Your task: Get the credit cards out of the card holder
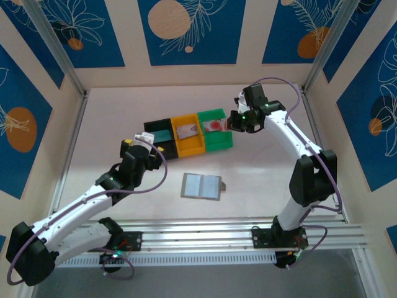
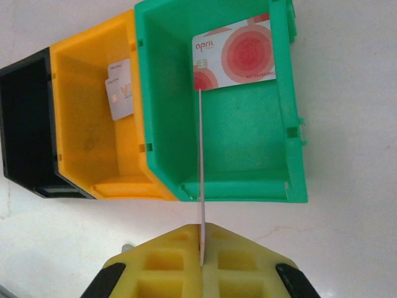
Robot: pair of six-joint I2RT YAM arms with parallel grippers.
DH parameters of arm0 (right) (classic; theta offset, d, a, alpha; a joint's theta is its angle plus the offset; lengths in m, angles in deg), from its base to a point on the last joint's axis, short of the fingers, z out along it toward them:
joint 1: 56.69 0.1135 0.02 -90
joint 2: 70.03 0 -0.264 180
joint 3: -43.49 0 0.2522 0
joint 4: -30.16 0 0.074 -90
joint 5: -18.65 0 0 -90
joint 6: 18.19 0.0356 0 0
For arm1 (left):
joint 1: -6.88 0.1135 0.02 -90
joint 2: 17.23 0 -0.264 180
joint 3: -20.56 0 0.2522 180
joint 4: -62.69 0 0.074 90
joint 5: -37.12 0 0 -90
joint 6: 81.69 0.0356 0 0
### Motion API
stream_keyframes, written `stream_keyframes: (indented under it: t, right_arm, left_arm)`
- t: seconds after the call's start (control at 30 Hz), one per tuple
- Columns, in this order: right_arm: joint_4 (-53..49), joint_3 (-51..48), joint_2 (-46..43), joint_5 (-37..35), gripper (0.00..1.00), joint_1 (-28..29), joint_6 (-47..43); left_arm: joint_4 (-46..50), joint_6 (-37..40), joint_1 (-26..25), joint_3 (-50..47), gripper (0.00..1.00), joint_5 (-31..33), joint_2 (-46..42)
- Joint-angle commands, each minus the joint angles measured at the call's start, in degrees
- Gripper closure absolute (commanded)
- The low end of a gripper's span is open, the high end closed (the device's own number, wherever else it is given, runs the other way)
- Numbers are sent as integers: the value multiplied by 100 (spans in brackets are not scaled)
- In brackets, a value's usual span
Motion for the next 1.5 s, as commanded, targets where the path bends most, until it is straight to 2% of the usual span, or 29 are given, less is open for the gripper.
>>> stream_keyframes:
  t: [0.0,0.33,0.9,1.47]
  right_arm:
    - [-290,315,244,47,100,-15,-142]
    - [-177,954,1035,344,100,126,-307]
    - [-1168,3000,2679,274,100,219,-756]
    - [-1563,3829,3531,231,100,408,-955]
  left_arm:
    - [-144,70,60,18,0,-50,12]
    - [-153,70,62,30,0,-116,65]
    - [-168,105,66,35,0,-178,115]
    - [-147,105,104,91,0,-298,212]
